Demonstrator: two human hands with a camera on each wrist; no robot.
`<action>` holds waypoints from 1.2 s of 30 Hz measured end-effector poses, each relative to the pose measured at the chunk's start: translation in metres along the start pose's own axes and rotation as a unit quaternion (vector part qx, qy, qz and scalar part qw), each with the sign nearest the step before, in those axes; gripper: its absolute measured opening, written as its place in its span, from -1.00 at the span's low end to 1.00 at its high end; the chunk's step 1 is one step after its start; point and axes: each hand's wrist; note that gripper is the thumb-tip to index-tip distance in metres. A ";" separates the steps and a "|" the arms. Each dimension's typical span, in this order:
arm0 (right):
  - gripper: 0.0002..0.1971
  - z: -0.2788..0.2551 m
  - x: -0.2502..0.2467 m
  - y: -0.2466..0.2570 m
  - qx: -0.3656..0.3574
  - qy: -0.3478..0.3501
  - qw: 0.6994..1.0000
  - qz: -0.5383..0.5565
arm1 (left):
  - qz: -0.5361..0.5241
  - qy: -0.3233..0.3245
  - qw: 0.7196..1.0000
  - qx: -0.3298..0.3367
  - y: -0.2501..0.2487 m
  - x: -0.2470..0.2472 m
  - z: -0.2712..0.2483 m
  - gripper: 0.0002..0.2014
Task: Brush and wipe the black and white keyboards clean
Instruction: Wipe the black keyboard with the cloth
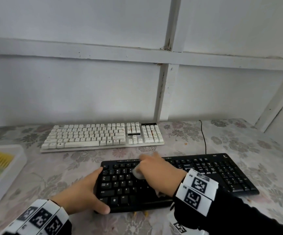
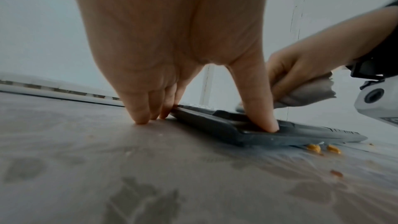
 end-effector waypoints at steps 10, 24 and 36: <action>-0.73 0.029 0.028 0.053 -0.060 0.003 0.998 0.031 | 0.041 0.006 0.999 -0.014 0.003 -0.001 0.006 -0.01; -0.77 0.024 0.005 0.050 -0.097 0.016 0.994 0.048 | 0.055 0.006 0.998 -0.003 0.001 -0.002 0.006 -0.07; -0.67 -0.005 0.008 -0.012 0.038 0.010 0.998 0.050 | 0.011 0.010 1.000 -0.007 0.007 -0.003 0.004 -0.11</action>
Point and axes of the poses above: each hand's wrist, its own z-axis towards the middle knuckle, its own x-axis out of the palm, y = z × x, and after that the axes turned 9 degrees about -y, right-handed
